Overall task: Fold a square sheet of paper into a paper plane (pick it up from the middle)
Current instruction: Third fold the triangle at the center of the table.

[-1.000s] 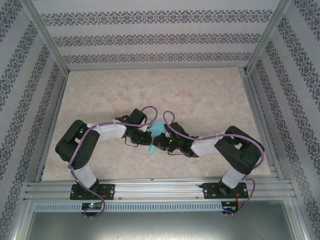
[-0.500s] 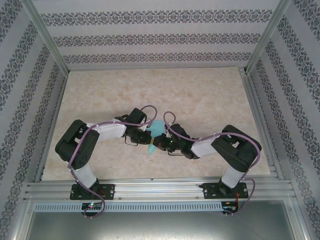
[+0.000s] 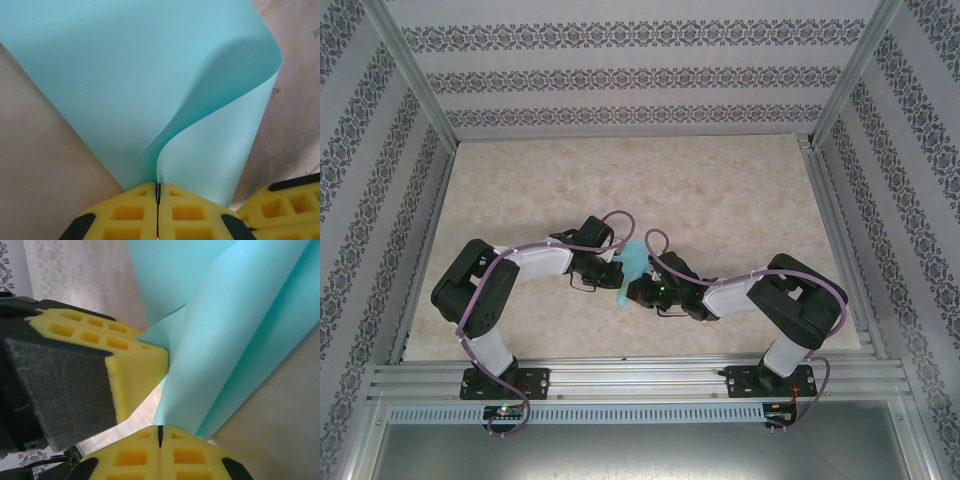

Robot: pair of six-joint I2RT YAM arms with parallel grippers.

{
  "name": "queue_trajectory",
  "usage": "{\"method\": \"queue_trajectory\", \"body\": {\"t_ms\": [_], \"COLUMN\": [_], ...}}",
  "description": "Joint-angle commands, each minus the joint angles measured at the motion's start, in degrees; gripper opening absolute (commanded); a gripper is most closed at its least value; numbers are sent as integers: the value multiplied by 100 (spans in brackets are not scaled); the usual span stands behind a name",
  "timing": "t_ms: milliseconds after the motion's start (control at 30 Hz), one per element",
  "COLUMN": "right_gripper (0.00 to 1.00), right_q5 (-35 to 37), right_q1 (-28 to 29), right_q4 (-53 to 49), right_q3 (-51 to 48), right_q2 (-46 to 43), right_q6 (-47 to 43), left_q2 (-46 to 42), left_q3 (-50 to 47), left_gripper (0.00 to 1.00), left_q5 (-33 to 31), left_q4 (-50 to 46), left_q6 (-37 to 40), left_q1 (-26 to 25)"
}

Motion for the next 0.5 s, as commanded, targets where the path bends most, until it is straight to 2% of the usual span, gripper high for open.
{"method": "queue_trajectory", "body": {"t_ms": [0,233,467], "right_gripper": [2,2,2], "right_q5": [-36,-119,11], "right_q1": [2,-4,44], "right_q4": [229,344,152], "right_q3": [142,98,39], "right_q2": [175,281,-90], "right_q6": [-36,34,-32], "left_q2": [236,236,227], "left_q3": [-51,-37,-33], "left_gripper": [8,8,8], "left_q5": [-139,-145,-164], "left_q4": [-245,-260,-280], "left_q6": [182,178,186], "left_q1": [-52,-53,-53]}}
